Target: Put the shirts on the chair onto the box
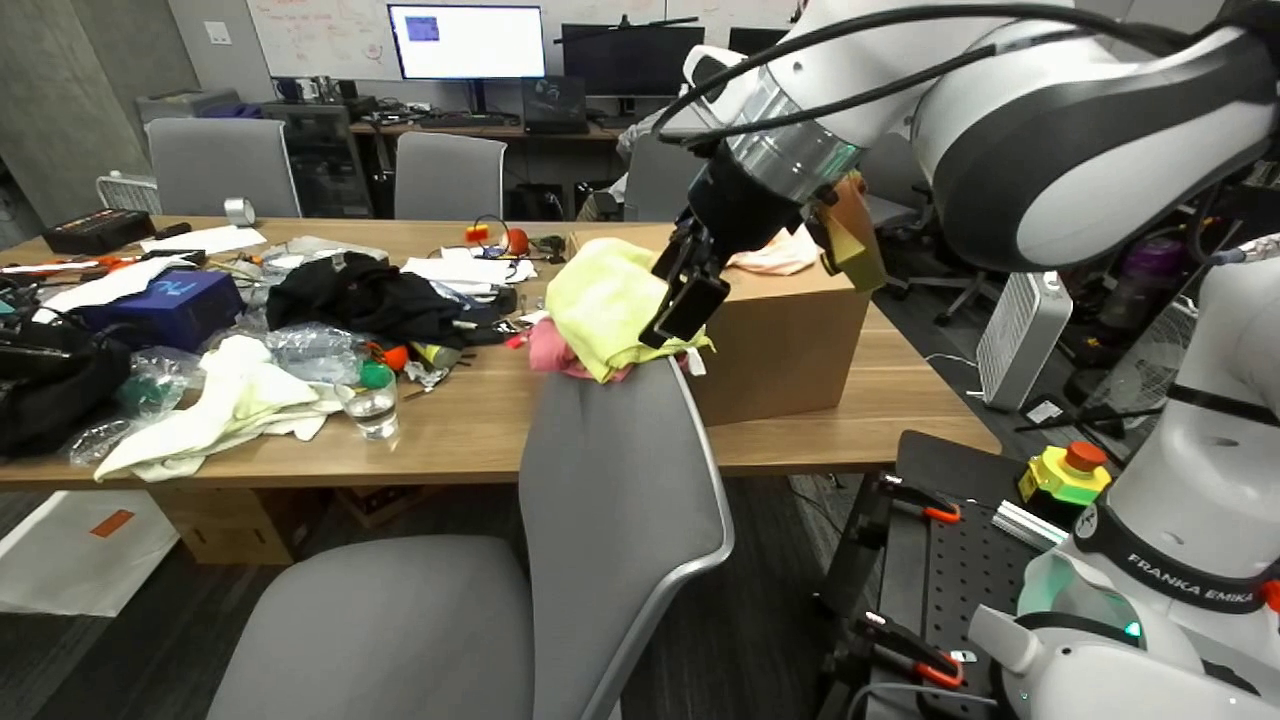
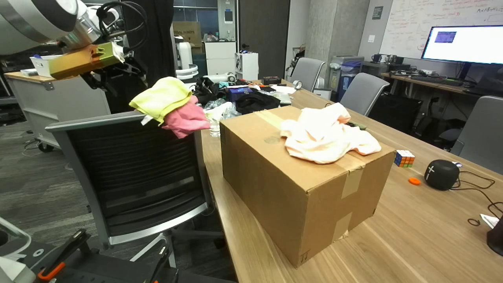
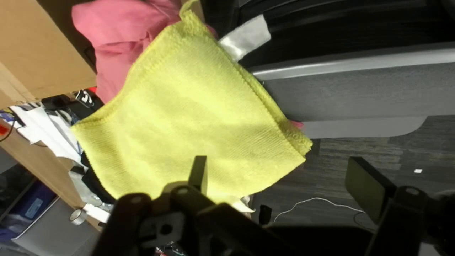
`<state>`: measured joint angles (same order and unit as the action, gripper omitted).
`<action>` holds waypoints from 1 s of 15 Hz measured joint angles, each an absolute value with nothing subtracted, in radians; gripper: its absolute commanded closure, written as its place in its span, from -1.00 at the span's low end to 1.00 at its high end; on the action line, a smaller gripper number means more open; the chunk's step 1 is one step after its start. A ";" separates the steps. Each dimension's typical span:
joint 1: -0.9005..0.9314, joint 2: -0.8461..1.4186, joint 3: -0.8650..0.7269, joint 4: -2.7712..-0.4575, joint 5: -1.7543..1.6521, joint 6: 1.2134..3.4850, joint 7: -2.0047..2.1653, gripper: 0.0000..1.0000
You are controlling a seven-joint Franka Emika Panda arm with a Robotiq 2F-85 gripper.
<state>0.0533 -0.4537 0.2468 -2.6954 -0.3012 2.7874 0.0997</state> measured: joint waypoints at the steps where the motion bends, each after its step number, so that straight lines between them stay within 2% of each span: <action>1: 0.020 -0.453 0.276 -2.699 -0.338 2.817 0.133 -1.00; 7: -0.279 -0.459 0.502 -2.702 -0.633 2.978 0.364 -1.00; 13: -0.492 -0.468 0.689 -2.701 -0.759 3.009 0.478 -1.00; 14: -0.510 -0.468 0.708 -2.702 -0.763 3.007 0.483 -0.50; 15: -0.522 -0.467 0.723 -2.702 -0.763 3.005 0.484 -0.47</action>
<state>-0.5224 -0.4668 0.7233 -2.7023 -0.7630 3.0049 0.4840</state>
